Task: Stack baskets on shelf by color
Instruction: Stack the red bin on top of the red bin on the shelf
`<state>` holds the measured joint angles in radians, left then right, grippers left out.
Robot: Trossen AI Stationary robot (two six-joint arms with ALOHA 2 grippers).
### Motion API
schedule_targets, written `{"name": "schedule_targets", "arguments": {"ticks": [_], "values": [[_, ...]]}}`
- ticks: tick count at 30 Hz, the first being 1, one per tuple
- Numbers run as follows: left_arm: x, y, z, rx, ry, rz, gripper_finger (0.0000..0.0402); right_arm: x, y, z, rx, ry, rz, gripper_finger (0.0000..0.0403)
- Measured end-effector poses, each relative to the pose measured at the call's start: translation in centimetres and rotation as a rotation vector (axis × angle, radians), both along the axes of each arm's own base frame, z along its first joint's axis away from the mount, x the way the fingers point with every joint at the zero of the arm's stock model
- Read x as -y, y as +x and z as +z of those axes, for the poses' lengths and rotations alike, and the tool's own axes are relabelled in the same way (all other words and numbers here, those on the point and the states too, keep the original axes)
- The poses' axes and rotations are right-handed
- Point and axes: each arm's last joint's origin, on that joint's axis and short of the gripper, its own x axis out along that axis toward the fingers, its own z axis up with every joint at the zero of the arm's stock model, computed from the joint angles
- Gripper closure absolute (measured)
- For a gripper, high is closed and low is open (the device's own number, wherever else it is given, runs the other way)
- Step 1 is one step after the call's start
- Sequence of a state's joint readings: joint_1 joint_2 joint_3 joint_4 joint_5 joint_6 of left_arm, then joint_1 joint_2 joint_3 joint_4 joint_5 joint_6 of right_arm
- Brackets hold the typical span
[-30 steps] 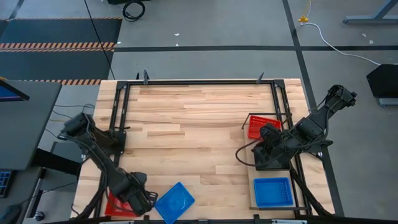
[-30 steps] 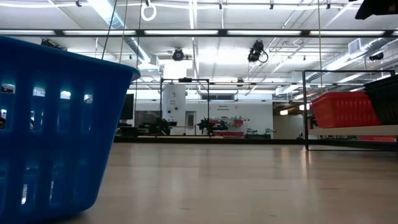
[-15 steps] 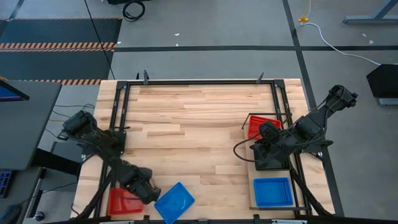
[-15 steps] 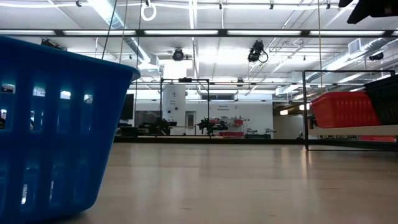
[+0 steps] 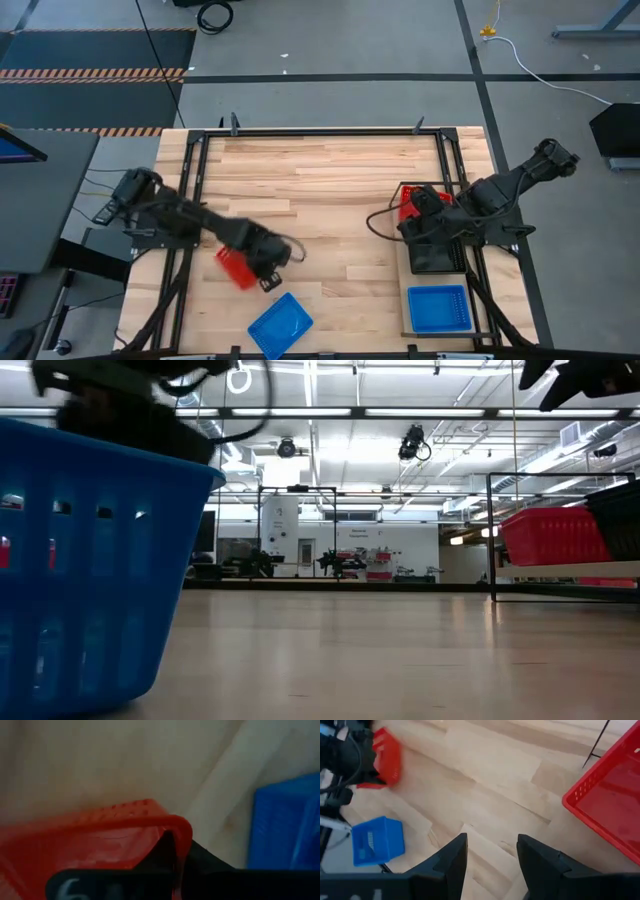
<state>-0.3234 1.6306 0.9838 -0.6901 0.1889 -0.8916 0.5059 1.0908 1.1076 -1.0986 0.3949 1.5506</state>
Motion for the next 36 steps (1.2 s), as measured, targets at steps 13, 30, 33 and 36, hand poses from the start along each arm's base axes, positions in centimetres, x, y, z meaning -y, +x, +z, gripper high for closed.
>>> {"name": "schedule_targets", "arguments": {"ticks": [13, 30, 33, 36], "values": [[-6.2, 4.6, 6.0, 0.353, 0.440, -0.954, 0.0395, 2.6, 2.3, 0.3, 0.098, 0.073, -0.216, 0.0226], [-4.3, 5.0, 7.6, 0.547, 0.519, -1.543, 0.0396, 8.8, 12.6, -3.3, 0.049, 0.288, -0.025, 0.0226], [-4.3, 5.1, 7.6, 0.535, 0.539, -1.543, 0.0396, 9.2, 14.4, -3.2, 0.027, 0.286, 0.021, 0.0226], [-4.4, 5.2, 7.7, 0.535, 0.570, -1.534, 0.0396, 9.3, 16.3, -3.6, -0.004, 0.285, 0.071, 0.0226]]}}
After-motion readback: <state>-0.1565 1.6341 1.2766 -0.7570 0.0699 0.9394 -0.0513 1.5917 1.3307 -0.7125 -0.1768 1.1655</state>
